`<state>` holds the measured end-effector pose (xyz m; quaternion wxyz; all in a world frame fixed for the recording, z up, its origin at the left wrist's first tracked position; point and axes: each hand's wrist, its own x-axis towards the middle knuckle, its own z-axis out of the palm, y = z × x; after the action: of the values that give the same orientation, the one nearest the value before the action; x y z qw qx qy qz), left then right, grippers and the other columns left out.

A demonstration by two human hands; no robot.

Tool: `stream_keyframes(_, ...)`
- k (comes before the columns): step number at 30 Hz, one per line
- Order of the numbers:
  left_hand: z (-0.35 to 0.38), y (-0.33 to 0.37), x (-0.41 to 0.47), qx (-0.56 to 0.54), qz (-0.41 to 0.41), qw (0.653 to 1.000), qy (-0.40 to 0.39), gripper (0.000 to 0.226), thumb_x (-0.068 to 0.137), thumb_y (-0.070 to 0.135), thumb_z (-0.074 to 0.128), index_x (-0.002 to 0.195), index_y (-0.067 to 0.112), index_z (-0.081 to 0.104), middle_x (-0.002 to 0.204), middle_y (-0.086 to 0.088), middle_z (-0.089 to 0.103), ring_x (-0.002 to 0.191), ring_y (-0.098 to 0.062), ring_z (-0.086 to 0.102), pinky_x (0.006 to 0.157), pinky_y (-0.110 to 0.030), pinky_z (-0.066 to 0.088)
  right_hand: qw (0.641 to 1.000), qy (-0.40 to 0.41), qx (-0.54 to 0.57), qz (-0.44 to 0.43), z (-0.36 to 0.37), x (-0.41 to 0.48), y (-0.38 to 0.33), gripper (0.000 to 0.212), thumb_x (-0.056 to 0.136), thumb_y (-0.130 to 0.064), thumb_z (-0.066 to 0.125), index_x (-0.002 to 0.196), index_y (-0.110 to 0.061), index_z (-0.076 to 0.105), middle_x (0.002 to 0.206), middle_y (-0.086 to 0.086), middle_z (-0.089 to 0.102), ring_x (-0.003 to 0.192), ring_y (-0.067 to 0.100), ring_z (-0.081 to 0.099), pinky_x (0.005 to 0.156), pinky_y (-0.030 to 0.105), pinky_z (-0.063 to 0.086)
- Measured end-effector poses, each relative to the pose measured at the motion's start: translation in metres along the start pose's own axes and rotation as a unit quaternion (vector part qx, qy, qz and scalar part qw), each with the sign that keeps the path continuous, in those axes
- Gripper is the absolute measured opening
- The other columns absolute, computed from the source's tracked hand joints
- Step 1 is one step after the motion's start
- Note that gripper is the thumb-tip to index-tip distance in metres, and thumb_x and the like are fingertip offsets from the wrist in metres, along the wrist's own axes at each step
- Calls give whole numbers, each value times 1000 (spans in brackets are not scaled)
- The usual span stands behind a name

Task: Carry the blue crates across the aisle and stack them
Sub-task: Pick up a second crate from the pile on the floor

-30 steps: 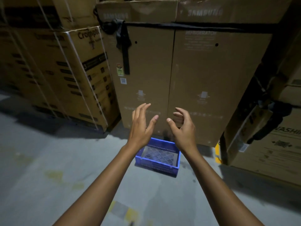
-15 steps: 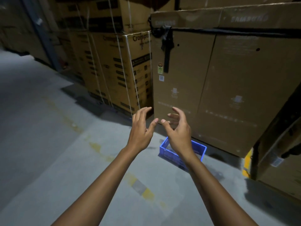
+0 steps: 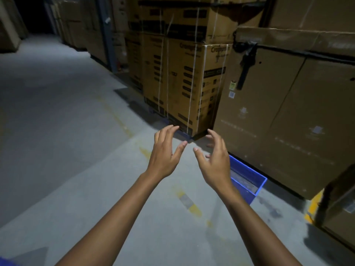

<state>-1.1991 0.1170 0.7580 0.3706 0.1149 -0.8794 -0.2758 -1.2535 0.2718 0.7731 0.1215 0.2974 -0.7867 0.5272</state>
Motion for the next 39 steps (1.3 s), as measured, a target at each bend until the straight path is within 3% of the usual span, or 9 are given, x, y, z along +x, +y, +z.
stream_keyframes(12,-135,-1,-158,72,-100,990,73,48,98,44,50,141,21,44,144,1,44,132,-14,34,102,-27,33,991,-109,46,-59,41,-127,-89,73,89,-34,69,148,-31,26,133,-6,51,106,5,56,80,34,57)
stream_keyframes(20,-226,-7,-303,151,-187,966,94,49,96,44,48,135,15,49,137,-3,49,129,-22,40,104,-25,29,965,-224,135,-26,76,-253,-125,71,90,-28,68,148,-29,27,129,-8,51,105,8,56,82,40,55)
stream_keyframes(25,-300,-7,-380,190,-223,948,125,48,96,44,48,134,14,50,135,-4,51,126,-24,43,104,-23,29,944,-284,158,-56,105,-318,-180,69,90,-30,67,148,-27,29,131,-8,50,105,8,55,82,42,55)
stream_keyframes(33,-427,-26,-480,202,-231,934,183,42,96,35,54,132,14,52,133,-3,52,124,-21,43,105,-33,35,933,-301,167,-105,162,-415,-280,60,88,-26,70,141,-24,40,128,-4,53,100,7,56,81,44,54)
stream_keyframes(39,-534,-53,-560,223,-229,936,148,46,96,43,47,130,13,53,129,-5,54,120,-27,46,103,-36,38,935,-296,168,-103,223,-515,-363,55,86,-20,70,136,-17,49,124,1,54,94,10,56,81,46,54)
